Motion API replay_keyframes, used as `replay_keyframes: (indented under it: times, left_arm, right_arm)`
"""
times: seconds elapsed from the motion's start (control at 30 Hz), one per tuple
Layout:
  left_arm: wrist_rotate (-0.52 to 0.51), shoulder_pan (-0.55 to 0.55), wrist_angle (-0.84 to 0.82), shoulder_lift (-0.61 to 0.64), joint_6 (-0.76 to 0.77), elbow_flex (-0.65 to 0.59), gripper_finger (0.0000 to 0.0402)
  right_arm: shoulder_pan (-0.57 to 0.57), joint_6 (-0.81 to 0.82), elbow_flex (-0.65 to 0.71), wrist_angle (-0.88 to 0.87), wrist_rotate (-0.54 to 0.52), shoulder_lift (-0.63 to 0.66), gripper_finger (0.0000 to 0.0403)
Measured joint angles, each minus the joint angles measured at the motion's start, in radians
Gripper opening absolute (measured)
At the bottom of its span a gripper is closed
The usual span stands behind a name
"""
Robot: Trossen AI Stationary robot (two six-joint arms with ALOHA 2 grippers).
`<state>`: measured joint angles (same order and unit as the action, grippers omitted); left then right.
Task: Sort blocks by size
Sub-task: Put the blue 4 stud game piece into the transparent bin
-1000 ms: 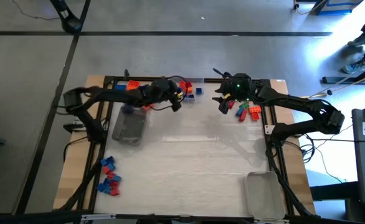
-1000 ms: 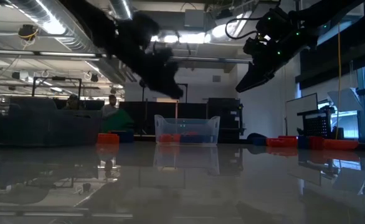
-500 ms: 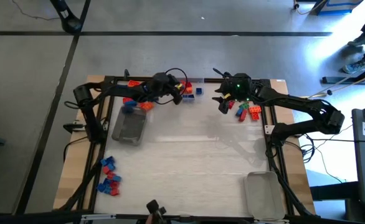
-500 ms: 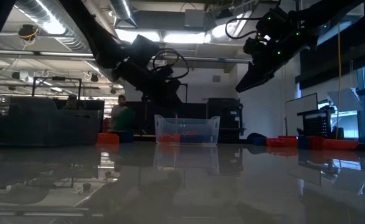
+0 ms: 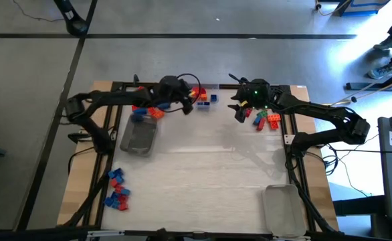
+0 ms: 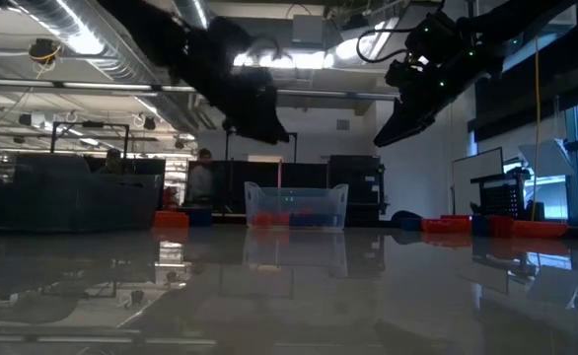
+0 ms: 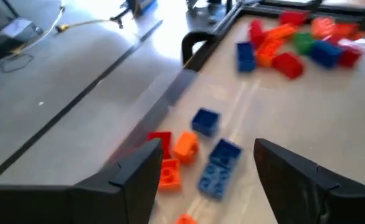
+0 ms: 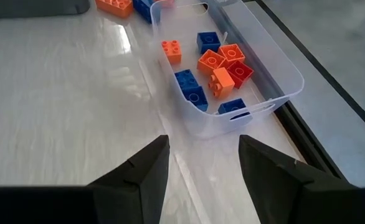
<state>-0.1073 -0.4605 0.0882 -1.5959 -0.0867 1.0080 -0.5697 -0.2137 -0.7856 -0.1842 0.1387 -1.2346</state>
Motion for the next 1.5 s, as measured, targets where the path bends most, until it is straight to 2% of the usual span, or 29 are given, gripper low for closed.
replay_keyframes:
  times: [0.2, 0.4, 0.57, 0.8, 1.0, 1.17, 1.3, 1.5]
  left_arm:
    - [0.0, 0.123, -0.257, 0.146, 0.017, 0.0, 0.023]
    - [-0.039, 0.325, -0.543, 0.236, 0.138, 0.0, 0.0229]
    - [-0.092, 0.533, -0.738, 0.269, 0.363, 0.0, 0.0229]
    - [-0.092, 0.83, -1.023, 0.274, 0.855, -0.001, 0.0229]
    - [-0.052, 1.054, -1.133, 0.274, 1.227, -0.001, 0.0229]
    - [-0.029, 1.191, -1.212, 0.274, 1.474, -0.001, 0.0229]
    - [-0.022, 1.249, -1.278, 0.274, 1.583, -0.027, 0.0229]
    - [0.075, 1.259, -1.275, 0.274, 1.644, -0.121, 0.0229]
  right_arm:
    - [0.0, 0.0, 0.0, 0.0, 0.004, 0.0, 0.0193]
    - [0.0, 0.0, 0.0, -0.001, 0.008, 0.0, 0.0193]
    - [0.0, 0.0, 0.0, -0.001, 0.009, 0.0, 0.0193]
    - [0.0, 0.0, 0.0, -0.006, 0.01, 0.0, 0.0193]
    - [0.0, 0.0, 0.0, -0.001, 0.01, 0.0, 0.0193]
    - [0.0, 0.001, 0.0, -0.001, 0.01, 0.0, 0.0193]
    - [0.0, 0.002, 0.0, -0.001, 0.01, 0.0, 0.0193]
    - [0.0, 0.003, 0.0, -0.001, 0.011, 0.0, 0.0193]
